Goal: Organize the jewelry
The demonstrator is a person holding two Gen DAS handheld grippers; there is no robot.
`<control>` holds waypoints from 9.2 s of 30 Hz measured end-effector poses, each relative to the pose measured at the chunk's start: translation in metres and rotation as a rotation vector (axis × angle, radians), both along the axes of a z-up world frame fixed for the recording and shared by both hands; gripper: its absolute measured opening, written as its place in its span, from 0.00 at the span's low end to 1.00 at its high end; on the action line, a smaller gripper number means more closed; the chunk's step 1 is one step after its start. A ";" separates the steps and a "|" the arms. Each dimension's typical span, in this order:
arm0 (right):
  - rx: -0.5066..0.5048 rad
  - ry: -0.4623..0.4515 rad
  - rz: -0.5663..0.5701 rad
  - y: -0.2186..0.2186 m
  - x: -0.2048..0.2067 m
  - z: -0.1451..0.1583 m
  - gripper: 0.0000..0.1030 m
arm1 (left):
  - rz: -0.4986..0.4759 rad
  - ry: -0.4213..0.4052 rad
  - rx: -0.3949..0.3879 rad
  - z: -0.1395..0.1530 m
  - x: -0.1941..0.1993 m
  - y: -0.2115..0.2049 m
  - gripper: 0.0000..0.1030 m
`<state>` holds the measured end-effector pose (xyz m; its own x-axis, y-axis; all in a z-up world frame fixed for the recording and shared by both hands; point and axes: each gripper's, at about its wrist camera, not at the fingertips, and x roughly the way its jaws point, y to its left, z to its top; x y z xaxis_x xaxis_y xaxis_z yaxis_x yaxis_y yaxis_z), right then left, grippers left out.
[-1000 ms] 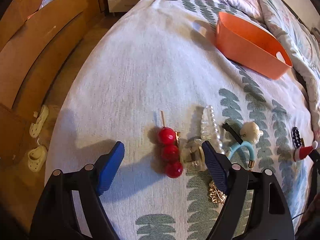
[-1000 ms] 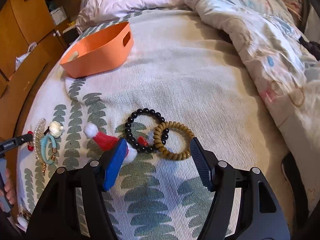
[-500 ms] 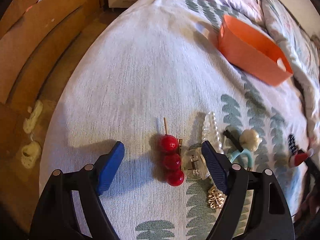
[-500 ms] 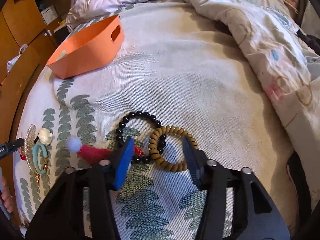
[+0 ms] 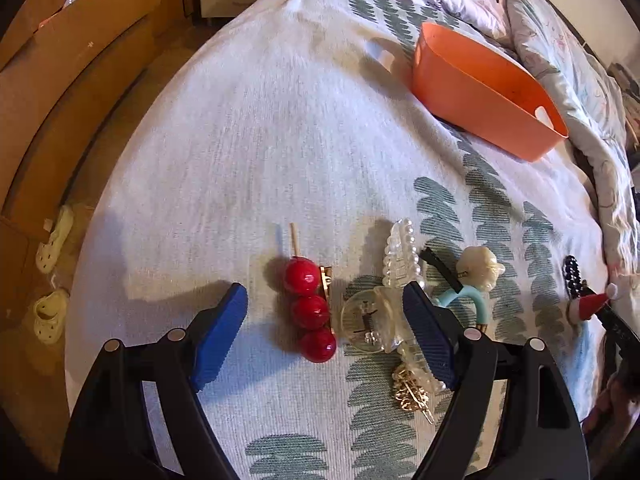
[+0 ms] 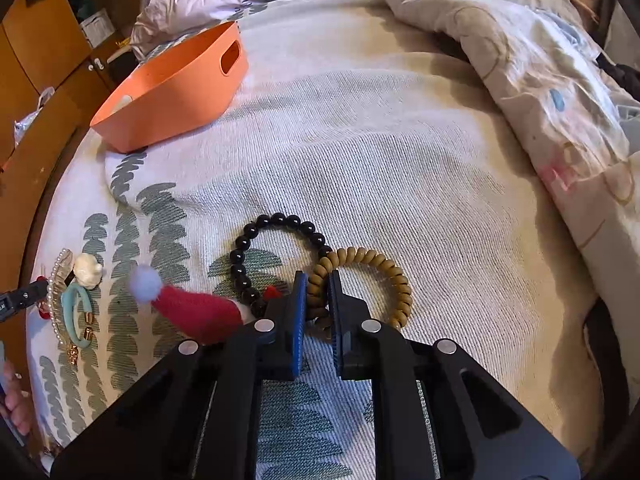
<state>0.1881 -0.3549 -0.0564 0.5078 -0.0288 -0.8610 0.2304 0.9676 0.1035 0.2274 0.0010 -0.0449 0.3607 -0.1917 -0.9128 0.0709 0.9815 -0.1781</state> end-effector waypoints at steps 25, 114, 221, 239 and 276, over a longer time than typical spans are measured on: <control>0.011 -0.043 0.008 0.007 -0.006 0.018 0.11 | 0.139 -0.002 0.001 -0.003 0.010 0.023 0.68; 0.080 -0.155 0.015 0.068 -0.256 0.043 0.20 | -0.039 -0.067 0.106 0.018 -0.186 0.015 0.25; -0.016 -0.089 0.055 0.054 -0.022 0.045 0.10 | -0.012 -0.071 0.009 0.031 -0.035 -0.019 0.48; 0.004 -0.074 0.038 0.047 -0.021 0.037 0.10 | -0.010 0.017 0.025 -0.004 -0.022 -0.018 0.48; 0.009 -0.086 0.037 0.045 -0.022 0.044 0.10 | 0.058 0.008 -0.011 0.012 -0.039 0.000 0.42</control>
<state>0.1663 -0.3102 -0.0123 0.5805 -0.0012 -0.8143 0.1846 0.9742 0.1301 0.1883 0.0006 -0.0332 0.3646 -0.1806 -0.9135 0.0124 0.9819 -0.1891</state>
